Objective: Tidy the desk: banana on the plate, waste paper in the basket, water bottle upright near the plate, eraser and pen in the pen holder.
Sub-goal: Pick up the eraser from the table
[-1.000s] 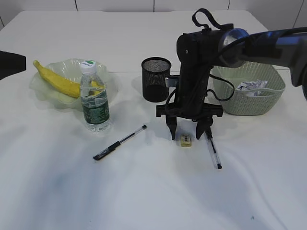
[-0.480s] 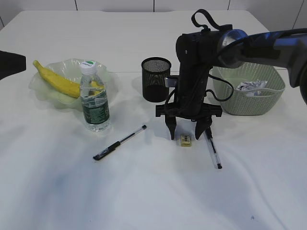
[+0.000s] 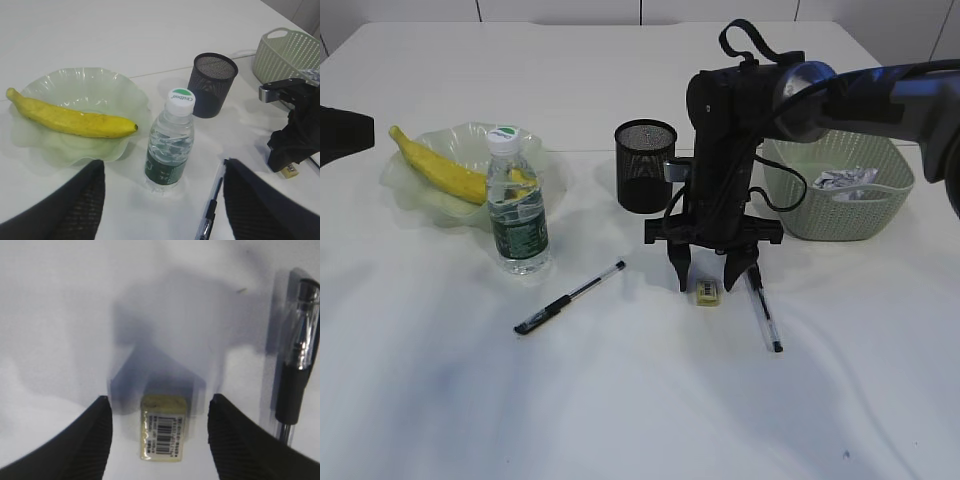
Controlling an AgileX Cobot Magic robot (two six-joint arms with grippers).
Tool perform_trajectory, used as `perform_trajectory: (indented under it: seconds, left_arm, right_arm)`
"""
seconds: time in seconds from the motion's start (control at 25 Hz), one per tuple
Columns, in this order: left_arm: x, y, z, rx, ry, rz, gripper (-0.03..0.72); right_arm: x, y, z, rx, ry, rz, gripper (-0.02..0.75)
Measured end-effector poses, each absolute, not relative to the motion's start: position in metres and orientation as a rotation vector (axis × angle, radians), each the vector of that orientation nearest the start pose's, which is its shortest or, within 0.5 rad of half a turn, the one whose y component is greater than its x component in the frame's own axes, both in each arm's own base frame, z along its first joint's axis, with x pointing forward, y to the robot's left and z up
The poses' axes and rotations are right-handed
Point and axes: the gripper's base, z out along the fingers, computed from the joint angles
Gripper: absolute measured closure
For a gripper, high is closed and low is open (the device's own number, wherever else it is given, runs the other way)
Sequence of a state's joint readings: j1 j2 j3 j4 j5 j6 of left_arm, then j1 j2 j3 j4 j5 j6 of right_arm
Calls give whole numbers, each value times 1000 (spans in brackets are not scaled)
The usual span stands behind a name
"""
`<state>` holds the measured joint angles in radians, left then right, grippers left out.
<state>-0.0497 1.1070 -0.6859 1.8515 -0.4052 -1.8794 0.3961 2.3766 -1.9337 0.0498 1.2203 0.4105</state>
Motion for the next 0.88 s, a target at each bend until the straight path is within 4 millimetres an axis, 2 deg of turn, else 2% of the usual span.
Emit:
perform_trajectory:
  seconds: [0.88]
  left_arm:
    - [225,-47,295,301,1993,-441,169]
  right_arm:
    - [434,186,133,53,3164,65,307]
